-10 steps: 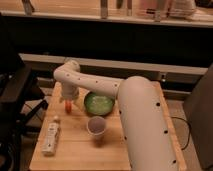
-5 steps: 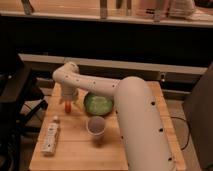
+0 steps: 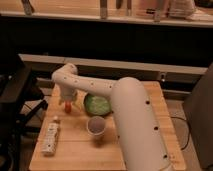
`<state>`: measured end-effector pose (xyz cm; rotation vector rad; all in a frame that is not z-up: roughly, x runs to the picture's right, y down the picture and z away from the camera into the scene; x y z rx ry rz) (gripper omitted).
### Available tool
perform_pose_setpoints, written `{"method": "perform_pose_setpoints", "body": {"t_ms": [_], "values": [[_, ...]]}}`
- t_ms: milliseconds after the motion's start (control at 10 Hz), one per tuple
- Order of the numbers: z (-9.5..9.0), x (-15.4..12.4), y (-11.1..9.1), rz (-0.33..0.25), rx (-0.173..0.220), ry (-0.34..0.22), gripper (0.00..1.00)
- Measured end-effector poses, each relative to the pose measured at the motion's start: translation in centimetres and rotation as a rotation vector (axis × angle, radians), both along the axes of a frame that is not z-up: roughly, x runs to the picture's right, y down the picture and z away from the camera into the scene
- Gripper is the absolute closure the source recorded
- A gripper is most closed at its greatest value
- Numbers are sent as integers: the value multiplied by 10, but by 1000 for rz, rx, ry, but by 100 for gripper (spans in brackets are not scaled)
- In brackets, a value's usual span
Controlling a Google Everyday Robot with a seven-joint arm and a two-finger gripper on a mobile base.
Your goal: Place the pepper in the ceramic bowl
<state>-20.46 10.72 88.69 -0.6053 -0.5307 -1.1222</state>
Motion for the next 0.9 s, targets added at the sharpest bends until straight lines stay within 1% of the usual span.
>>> {"method": "perform_pose_setpoints", "body": {"t_ms": [400,900], "values": [[9,0,0,-9,-1,12,20],[16,-6,3,-8,-8,13,20]]}}
